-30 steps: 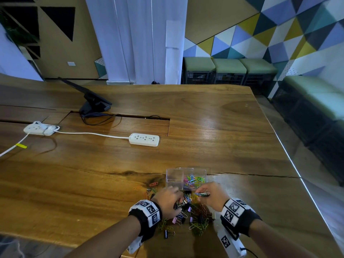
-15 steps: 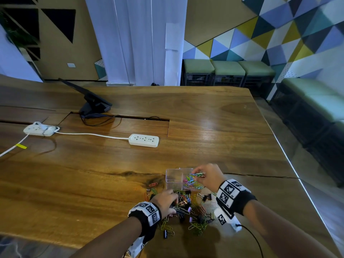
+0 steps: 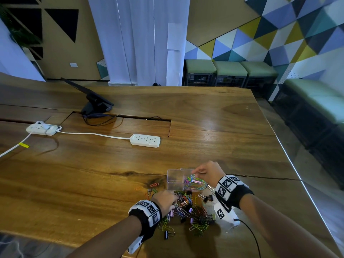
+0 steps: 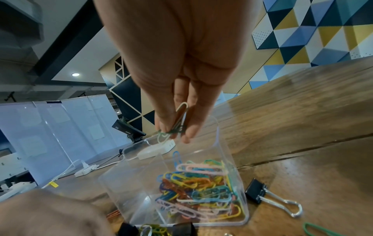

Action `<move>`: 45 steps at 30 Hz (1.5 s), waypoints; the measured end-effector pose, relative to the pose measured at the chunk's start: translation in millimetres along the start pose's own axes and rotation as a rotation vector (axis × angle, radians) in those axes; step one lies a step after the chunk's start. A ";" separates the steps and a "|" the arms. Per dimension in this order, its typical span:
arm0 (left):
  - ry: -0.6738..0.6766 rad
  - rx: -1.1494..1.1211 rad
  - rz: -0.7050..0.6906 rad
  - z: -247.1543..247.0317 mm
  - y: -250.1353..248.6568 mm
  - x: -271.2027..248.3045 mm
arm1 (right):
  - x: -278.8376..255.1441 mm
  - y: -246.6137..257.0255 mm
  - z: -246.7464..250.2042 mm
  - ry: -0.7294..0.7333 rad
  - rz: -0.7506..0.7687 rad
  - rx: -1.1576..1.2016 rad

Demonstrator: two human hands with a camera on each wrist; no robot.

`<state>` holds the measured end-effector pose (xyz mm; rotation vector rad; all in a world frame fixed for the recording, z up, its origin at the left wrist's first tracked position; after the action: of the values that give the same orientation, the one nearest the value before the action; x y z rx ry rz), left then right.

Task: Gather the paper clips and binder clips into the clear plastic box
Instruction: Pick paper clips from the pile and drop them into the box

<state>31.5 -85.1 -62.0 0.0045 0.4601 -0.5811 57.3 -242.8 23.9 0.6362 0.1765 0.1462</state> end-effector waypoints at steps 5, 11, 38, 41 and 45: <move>-0.009 -0.032 0.022 2.5 6.1 1.2 | 0.9 -1.2 0.2 -0.017 0.023 0.008; -0.035 -0.102 0.042 7.9 9.7 3.8 | 1.3 -4.7 -3.2 0.004 0.006 0.020; -0.185 -0.496 0.083 81.4 -27.7 32.7 | -67.2 -47.7 -77.9 0.411 0.016 -0.195; -0.140 -0.475 0.042 72.3 -35.5 40.3 | -70.2 -47.2 -83.9 0.346 0.028 -0.166; -0.114 -0.410 -0.030 63.8 -43.9 41.3 | -72.3 -44.1 -91.5 0.315 0.059 -0.243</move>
<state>65.4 -152.2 -16.6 -0.4254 0.4619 -0.5055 -28.6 -238.7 -66.3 0.3737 0.4370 0.3198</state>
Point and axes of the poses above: each hand's wrist, its own x-axis towards the middle knuckle, its own z-axis out of the back of the hand, y = z × x, the point moved 7 cm from there along x, towards the middle knuckle, and after that the axes turned 9 degrees about z, right-handed, at the moved point
